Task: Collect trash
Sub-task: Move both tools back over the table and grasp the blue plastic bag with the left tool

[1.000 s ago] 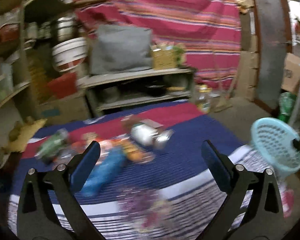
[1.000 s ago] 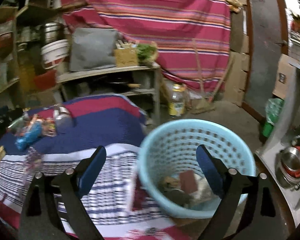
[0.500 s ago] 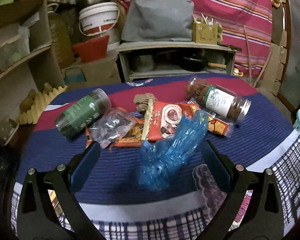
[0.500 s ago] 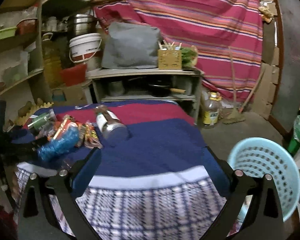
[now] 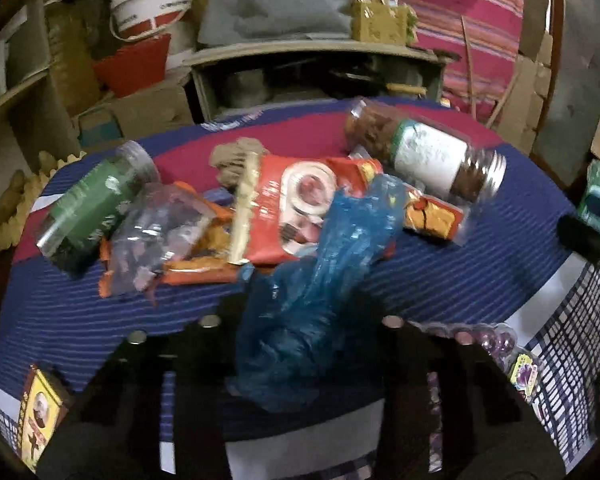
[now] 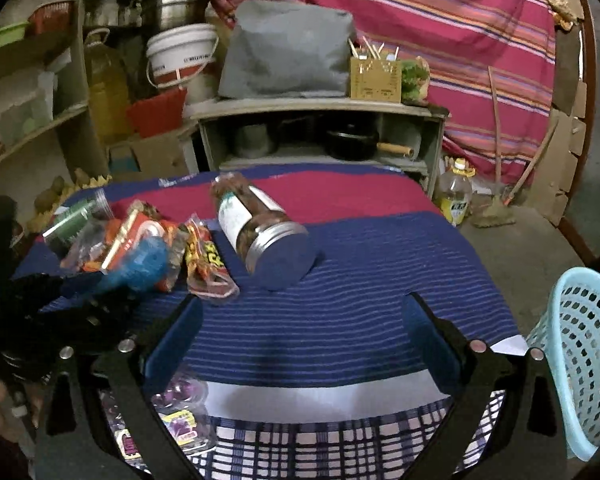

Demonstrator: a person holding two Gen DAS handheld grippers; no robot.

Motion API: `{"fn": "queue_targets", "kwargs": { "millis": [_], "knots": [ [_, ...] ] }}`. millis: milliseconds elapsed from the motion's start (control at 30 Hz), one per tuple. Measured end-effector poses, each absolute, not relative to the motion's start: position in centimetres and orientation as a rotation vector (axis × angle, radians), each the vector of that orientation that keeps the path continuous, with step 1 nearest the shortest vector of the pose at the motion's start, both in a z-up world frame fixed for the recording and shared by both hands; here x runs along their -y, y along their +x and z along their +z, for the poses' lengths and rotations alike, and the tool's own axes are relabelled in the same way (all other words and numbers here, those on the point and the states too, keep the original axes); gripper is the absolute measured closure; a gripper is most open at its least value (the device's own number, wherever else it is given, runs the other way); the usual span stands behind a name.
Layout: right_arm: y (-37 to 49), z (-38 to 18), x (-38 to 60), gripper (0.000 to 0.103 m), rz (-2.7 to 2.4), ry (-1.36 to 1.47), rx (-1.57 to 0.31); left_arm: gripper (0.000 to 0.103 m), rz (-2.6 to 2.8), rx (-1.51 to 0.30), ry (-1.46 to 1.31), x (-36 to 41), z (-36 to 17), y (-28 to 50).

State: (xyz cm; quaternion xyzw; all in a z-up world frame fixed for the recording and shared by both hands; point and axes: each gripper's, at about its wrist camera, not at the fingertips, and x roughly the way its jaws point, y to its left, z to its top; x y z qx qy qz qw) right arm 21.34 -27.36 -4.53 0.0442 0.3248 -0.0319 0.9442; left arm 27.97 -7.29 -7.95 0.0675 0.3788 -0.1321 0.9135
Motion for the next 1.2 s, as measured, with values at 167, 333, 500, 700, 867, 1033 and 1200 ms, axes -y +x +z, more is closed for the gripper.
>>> {"fn": "queue_targets", "kwargs": {
  "millis": [167,333,500,700,867,1033,1200],
  "knots": [
    [22.2,-4.9,25.9,0.006,-0.042,0.06,-0.675,0.075,-0.211,-0.706,0.097,4.4,-5.5,26.3],
    [23.9,-5.1,23.5,0.006,-0.019,0.007,-0.684,0.075,-0.094,-0.663,0.077,1.2,-3.1,25.2],
    [25.5,-5.6,21.5,0.013,-0.004,-0.083,-0.712,0.075,-0.033,-0.64,0.127,0.1,-2.7,25.6],
    [27.6,-6.8,20.5,0.022,0.011,-0.131,-0.775,0.075,-0.044,-0.664,0.099,-0.4,-2.9,26.4],
    [29.0,-7.1,20.5,0.046,0.0,-0.142,-0.808,0.075,-0.049,-0.671,0.099,-0.3,-3.1,26.4],
    [28.4,-7.0,21.3,0.05,0.025,-0.069,-0.807,0.075,-0.054,-0.685,0.067,-0.6,-3.1,26.7],
    [28.8,-7.5,20.5,0.053,0.04,-0.107,-0.823,0.075,-0.059,-0.681,0.064,-0.6,-3.0,26.6]
  ]
}}
